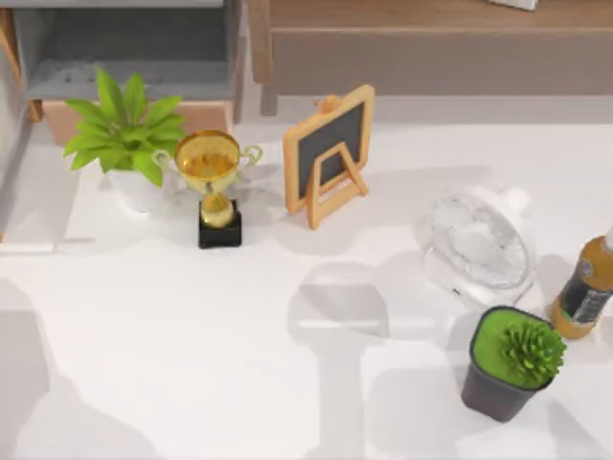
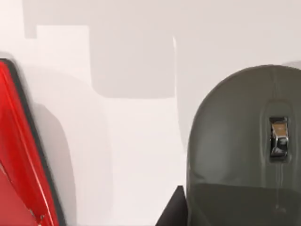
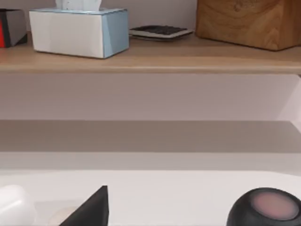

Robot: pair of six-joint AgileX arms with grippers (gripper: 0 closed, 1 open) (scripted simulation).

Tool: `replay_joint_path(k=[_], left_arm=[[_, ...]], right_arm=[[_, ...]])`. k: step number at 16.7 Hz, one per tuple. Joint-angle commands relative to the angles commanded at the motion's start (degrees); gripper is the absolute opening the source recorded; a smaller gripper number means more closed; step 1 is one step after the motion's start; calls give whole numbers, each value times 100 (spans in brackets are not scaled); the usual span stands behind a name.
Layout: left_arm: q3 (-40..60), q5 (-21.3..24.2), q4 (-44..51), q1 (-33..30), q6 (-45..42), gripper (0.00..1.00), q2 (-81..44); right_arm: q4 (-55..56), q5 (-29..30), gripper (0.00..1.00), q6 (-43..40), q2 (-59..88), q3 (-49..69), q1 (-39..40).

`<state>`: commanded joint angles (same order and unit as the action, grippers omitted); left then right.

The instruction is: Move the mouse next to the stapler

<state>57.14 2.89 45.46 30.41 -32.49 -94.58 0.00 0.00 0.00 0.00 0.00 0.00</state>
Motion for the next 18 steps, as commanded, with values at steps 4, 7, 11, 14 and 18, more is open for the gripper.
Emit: replay_joint_path(k=[4, 7, 11, 14, 18], left_arm=[[-197, 4, -38, 5, -3, 0, -28], [-190, 4, -28, -21, -11, 0, -17], [-183, 6, -51, -23, -11, 0, 7], [-167, 8, -97, -25, -6, 0, 54], [-139, 9, -181, -26, 3, 0, 115]], right_arm=[[0, 0, 100, 0, 0, 0, 0], [0, 0, 100, 0, 0, 0, 0], [0, 0, 100, 0, 0, 0, 0], [0, 0, 100, 0, 0, 0, 0], [0, 0, 100, 0, 0, 0, 0]])
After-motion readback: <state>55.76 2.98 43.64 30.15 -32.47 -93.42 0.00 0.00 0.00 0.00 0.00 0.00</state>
